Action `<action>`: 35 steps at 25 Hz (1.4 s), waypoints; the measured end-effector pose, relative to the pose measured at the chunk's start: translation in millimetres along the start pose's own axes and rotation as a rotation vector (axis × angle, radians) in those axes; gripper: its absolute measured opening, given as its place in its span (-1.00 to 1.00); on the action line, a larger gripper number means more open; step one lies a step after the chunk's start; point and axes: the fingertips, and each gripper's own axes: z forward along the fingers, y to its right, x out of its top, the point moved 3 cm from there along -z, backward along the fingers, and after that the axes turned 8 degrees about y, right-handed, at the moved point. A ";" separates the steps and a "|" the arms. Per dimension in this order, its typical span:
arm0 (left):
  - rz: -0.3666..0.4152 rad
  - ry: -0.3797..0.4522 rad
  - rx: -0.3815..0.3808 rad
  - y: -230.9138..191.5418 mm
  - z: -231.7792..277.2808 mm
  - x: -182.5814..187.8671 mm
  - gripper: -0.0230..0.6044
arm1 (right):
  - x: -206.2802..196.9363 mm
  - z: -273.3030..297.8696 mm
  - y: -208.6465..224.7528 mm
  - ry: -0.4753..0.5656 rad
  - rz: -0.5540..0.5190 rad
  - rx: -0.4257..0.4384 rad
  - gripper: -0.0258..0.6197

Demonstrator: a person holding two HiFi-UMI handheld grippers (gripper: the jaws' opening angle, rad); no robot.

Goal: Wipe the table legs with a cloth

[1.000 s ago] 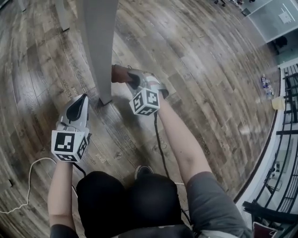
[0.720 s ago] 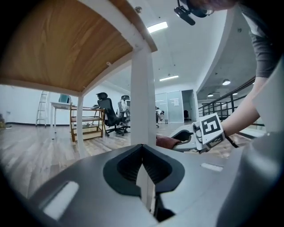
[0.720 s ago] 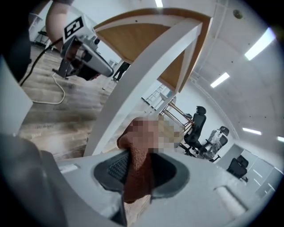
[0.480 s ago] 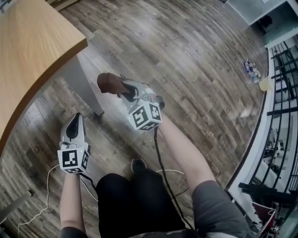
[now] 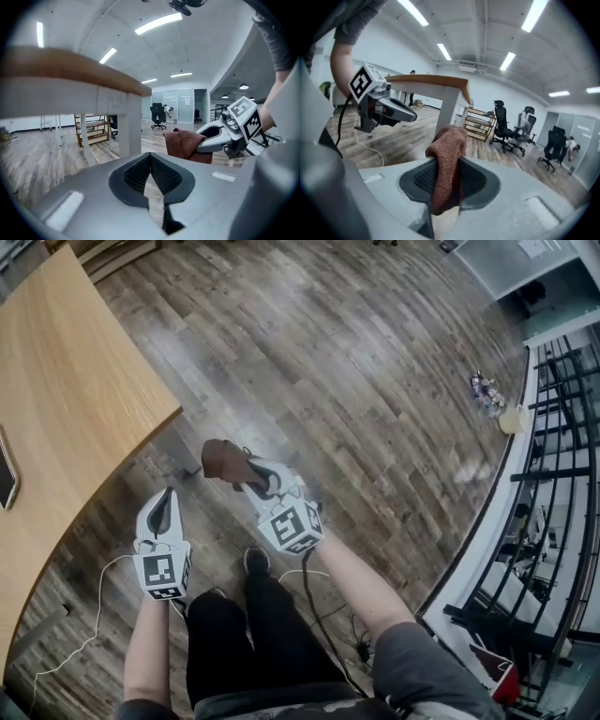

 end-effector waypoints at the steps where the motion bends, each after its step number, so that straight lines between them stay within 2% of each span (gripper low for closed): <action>1: -0.008 -0.008 -0.004 6.5 -6.0 15.0 -0.86 | 10.1 -10.6 0.1 -0.003 0.062 -0.018 -0.62; 4: -0.023 -0.045 -0.049 32.2 -24.9 58.1 -0.86 | 41.8 -39.3 -1.5 -0.002 0.230 -0.061 -0.62; 6: -0.038 -0.077 -0.066 44.5 -36.9 80.8 -0.86 | 64.3 -54.3 -0.7 0.003 0.297 -0.078 -0.62; 8: -0.041 -0.095 -0.061 52.3 -45.7 101.5 -0.86 | 86.2 -68.1 2.7 -0.001 0.315 -0.088 -0.62; 11: -0.037 -0.071 -0.024 57.5 -39.8 134.3 -0.86 | 116.2 -77.6 19.9 0.007 0.292 -0.068 -0.62; 18: -0.052 -0.022 0.007 75.0 -26.2 189.5 -0.86 | 153.7 -94.1 46.1 0.030 0.343 -0.080 -0.62; 21: -0.079 0.003 0.017 75.5 -33.0 203.0 -0.86 | 156.5 -106.6 41.8 0.009 0.376 -0.092 -0.62; 25: -0.089 0.006 -0.002 61.8 -55.0 211.3 -0.86 | 152.2 -121.1 22.5 -0.051 0.361 -0.107 -0.62; 30: -0.076 0.008 -0.040 26.4 -97.9 204.9 -0.86 | 156.4 -132.5 -6.4 -0.080 0.418 -0.247 -0.62; 35: -0.089 0.002 -0.078 -3.2 -141.6 198.2 -0.86 | 180.9 -142.2 -48.8 -0.063 0.495 -0.391 -0.62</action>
